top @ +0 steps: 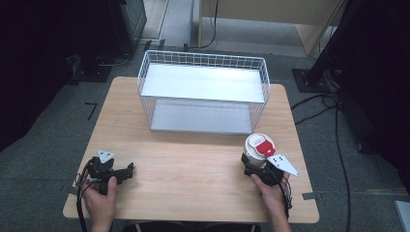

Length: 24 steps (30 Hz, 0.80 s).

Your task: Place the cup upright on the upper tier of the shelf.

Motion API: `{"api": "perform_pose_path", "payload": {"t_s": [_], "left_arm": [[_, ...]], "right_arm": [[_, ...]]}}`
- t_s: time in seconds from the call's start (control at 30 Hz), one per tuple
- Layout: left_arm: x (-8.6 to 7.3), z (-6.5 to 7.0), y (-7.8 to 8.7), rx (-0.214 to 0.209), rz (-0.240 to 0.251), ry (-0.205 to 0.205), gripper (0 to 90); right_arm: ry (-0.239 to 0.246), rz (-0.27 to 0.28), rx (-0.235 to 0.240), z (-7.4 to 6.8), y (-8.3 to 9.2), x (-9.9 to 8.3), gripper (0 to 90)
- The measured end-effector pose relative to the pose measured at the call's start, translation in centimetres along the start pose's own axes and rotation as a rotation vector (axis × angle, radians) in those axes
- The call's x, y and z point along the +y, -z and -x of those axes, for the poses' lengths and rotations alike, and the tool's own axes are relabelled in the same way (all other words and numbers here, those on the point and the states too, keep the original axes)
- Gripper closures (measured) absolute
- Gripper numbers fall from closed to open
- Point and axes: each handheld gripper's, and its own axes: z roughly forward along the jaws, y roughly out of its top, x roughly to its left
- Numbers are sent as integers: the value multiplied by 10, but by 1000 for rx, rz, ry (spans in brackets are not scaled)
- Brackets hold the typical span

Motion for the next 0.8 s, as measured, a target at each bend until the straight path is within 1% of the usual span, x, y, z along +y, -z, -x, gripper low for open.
{"api": "perform_pose_path", "payload": {"t_s": [0.07, 0.2, 0.37, 0.57, 0.6, 0.63, 0.7, 0.77, 0.8], "left_arm": [[0, 0, 0, 0, 0, 0, 0], [0, 0, 0, 0, 0, 0, 0], [0, 0, 0, 0, 0, 0, 0], [0, 0, 0, 0, 0, 0, 0], [0, 0, 0, 0, 0, 0, 0], [0, 0, 0, 0, 0, 0, 0], [0, 0, 0, 0, 0, 0, 0], [0, 0, 0, 0, 0, 0, 0], [0, 0, 0, -1, 0, 1, 0]], "right_arm": [[-1, 3, -1, 0, 0, 0, 74], [18, 6, -8, -2, -1, 1, 81], [22, 7, 4, -3, 0, 1, 86], [34, 29, 25, -12, 1, 6, 89], [40, 38, 33, -16, 2, 9, 90], [40, 38, 33, -16, 2, 9, 90], [39, 57, 42, -23, 3, 15, 90], [42, 62, 47, -25, 3, 18, 90], [45, 75, 57, -30, 2, 23, 90]]}}
